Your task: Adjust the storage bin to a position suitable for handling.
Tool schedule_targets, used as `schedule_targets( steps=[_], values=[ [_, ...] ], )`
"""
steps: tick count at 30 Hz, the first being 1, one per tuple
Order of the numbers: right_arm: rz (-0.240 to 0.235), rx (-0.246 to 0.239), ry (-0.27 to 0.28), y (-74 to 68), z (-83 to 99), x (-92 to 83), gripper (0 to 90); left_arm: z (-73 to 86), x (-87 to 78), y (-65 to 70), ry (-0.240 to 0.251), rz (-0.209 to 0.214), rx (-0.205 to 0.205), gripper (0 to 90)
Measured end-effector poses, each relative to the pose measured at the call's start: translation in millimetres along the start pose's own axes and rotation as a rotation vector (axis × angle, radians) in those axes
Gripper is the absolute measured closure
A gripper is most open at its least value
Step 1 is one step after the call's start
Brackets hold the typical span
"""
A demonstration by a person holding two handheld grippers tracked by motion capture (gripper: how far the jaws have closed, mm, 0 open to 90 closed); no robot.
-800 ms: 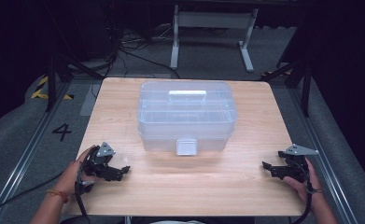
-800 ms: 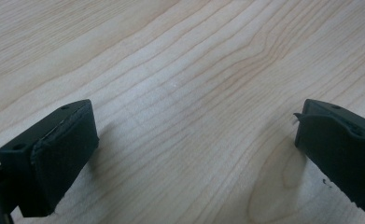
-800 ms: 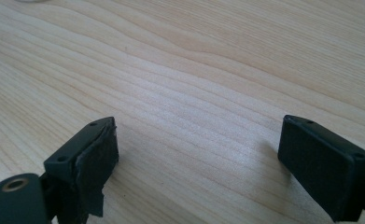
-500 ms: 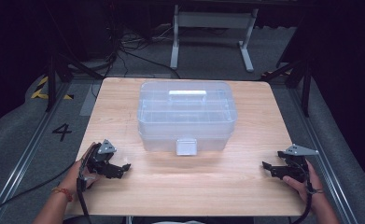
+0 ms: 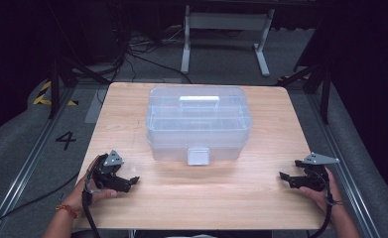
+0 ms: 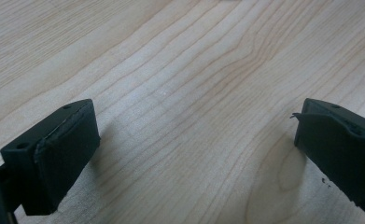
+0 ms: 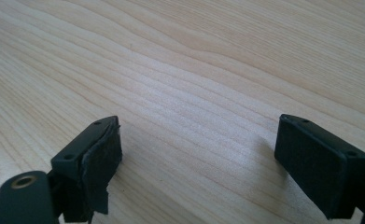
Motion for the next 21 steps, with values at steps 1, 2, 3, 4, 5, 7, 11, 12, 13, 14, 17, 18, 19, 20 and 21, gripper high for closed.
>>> schedule_targets(
  steps=[1, 2, 3, 4, 5, 7, 11, 12, 13, 14, 17, 18, 19, 20, 21],
  values=[
    [-0.001, -0.001, 0.000, 0.0, -0.1, 0.1, 15.1, 0.0, 0.0, -0.1, 0.000, 0.000, 0.001, 0.4],
    [-0.002, 0.001, -0.001, -0.1, -0.3, 0.0, 15.8, 0.4, -0.7, -0.3, -0.008, 0.008, 0.006, 0.4],
    [-0.002, 0.001, 0.000, 0.1, -0.4, -0.3, 17.8, 0.7, -0.4, 0.4, -0.008, 0.016, 0.000, 0.4],
    [-0.001, 0.000, 0.005, 0.6, -0.6, -0.8, 19.8, 0.6, -0.3, 0.4, -0.009, 0.019, 0.002, 0.3],
    [-0.001, 0.004, 0.007, 0.9, -0.5, -1.2, 21.1, 0.6, -0.3, 0.3, -0.009, 0.019, 0.003, 0.3],
    [0.005, 0.004, 0.010, 2.0, -0.5, -2.3, 22.3, 0.6, -0.6, 0.0, -0.008, 0.015, 0.005, 0.4],
    [0.011, 0.003, 0.034, 2.0, -3.4, -6.6, 23.4, 0.7, -0.6, 0.2, -0.009, 0.016, 0.004, 0.5],
    [0.014, 0.001, 0.044, 2.7, -4.9, -8.3, 23.9, 0.7, -0.6, 0.2, -0.009, 0.016, 0.003, 0.5],
    [0.018, 0.005, 0.054, 3.2, -6.2, -9.5, 24.2, 0.8, -0.6, 0.2, -0.009, 0.016, 0.003, 0.5],
    [0.022, 0.003, 0.064, 4.0, -8.2, -11.2, 24.6, 0.8, -0.6, 0.2, -0.009, 0.016, 0.003, 0.5],
    [0.031, -0.002, 0.077, 5.5, -13.4, -14.9, 25.4, 0.7, -0.6, 0.2, -0.009, 0.016, 0.003, 0.5],
    [0.031, -0.002, 0.077, 5.5, -13.4, -14.9, 25.4, 0.7, -0.5, 0.2, -0.008, 0.015, 0.003, 0.5],
    [0.032, -0.004, 0.080, 6.0, -14.9, -16.0, 25.8, 0.7, -0.6, 0.2, -0.009, 0.016, 0.003, 0.5],
    [0.033, -0.003, 0.088, 6.3, -17.7, -18.3, 26.4, 0.7, -0.6, 0.2, -0.008, 0.016, 0.003, 0.5],
    [0.031, -0.006, 0.096, 6.4, -20.9, -20.9, 26.9, 0.7, -0.6, 0.2, -0.008, 0.016, 0.003, 0.5]
  ],
)
Point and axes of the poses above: each handheld gripper's, and its own axes: x roughly forward along the jaws, z roughly out of its underside, y roughly to its right, the point moved 8 cm from there along x, roughly forward along the jaws, and after that the axes turned 6 degrees about -x, right-handed, at the moved point
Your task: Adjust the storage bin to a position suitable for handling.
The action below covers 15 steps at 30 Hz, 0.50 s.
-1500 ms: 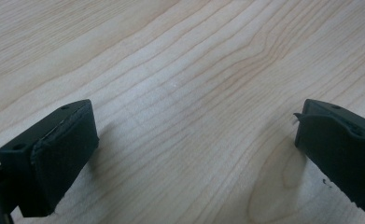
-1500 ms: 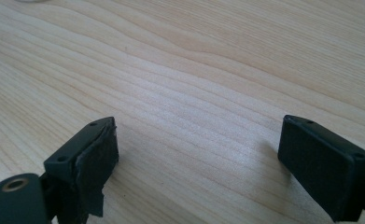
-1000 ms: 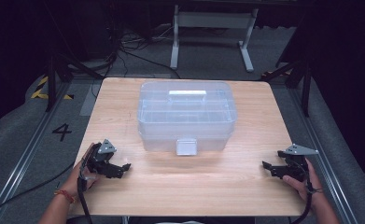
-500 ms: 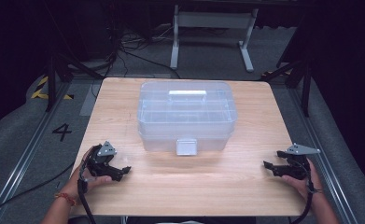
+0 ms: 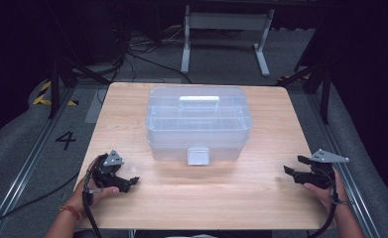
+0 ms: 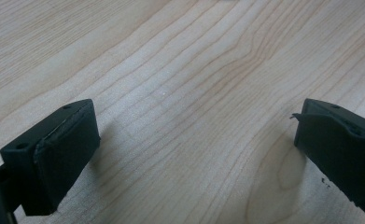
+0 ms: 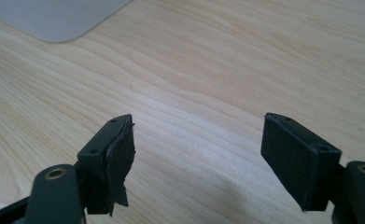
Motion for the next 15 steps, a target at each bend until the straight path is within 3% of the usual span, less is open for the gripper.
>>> schedule_targets(
  steps=[15],
  values=[
    [0.016, -0.068, 0.064, -2.0, -45.3, -17.0, 28.7, 0.0, 0.0, 0.0, -0.001, 0.001, 0.000, 0.5]
  ],
)
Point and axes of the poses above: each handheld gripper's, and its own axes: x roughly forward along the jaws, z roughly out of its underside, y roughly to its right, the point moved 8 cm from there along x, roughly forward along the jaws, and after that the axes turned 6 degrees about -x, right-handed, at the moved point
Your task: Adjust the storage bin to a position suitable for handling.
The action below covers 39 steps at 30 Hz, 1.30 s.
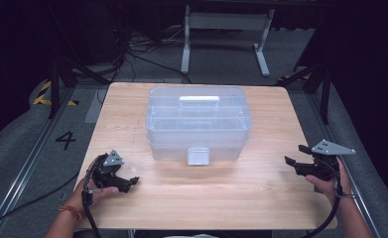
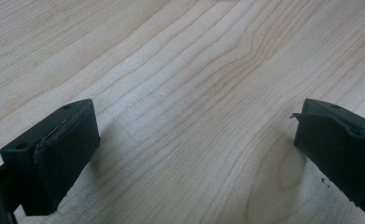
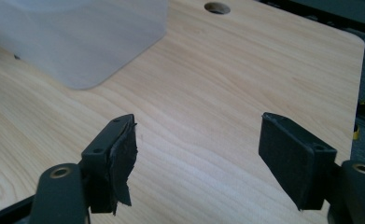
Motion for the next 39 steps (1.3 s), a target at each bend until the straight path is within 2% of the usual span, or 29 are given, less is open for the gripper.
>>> schedule_targets(
  steps=[8, 18, 23, 30, 39],
  values=[
    [-0.012, -0.015, 0.060, -3.7, -33.3, -3.8, 30.6, 0.0, 0.0, 0.0, 0.000, 0.000, 0.000, 0.5],
    [-0.023, -0.076, 0.081, -13.8, -68.1, -2.3, 31.0, -0.2, 0.1, -0.3, 0.002, -0.002, 0.002, 0.5],
    [-0.032, -0.087, 0.100, -16.8, -82.0, -2.2, 30.9, 0.0, 0.0, 0.0, 0.000, 0.000, 0.000, 0.5],
    [-0.038, -0.104, 0.103, -20.0, -94.4, 5.0, 30.8, -0.4, 0.1, -0.6, 0.002, -0.003, 0.005, 0.5],
    [-0.058, -0.121, 0.141, -31.3, -125.1, 15.6, 31.6, -0.4, 0.1, -0.6, 0.003, -0.003, 0.004, 0.5]
  ],
)
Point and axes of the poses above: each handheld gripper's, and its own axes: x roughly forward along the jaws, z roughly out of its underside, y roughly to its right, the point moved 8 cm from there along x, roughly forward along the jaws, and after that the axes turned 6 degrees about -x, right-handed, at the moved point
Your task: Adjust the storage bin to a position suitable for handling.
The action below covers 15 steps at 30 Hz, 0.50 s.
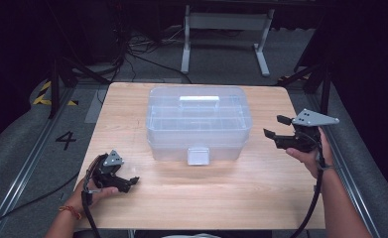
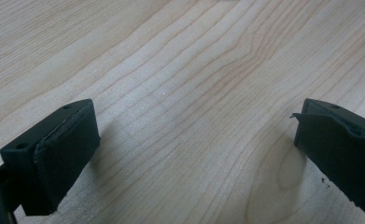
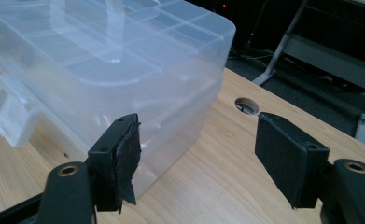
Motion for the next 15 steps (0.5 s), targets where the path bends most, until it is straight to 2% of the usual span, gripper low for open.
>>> schedule_targets(
  steps=[5, 12, 15],
  values=[
    [-0.017, -0.024, 0.019, -5.1, -19.2, 11.9, 32.1, 0.3, 0.0, 0.5, -0.002, 0.002, -0.004, 0.5],
    [-0.029, -0.030, 0.021, -7.8, -35.9, 24.1, 32.5, 0.3, 0.0, 0.5, -0.002, 0.002, -0.004, 0.5],
    [-0.040, -0.015, 0.030, -8.8, -41.7, 27.6, 32.5, 0.0, 0.0, 0.0, 0.001, -0.001, 0.000, 0.5]
  ],
)
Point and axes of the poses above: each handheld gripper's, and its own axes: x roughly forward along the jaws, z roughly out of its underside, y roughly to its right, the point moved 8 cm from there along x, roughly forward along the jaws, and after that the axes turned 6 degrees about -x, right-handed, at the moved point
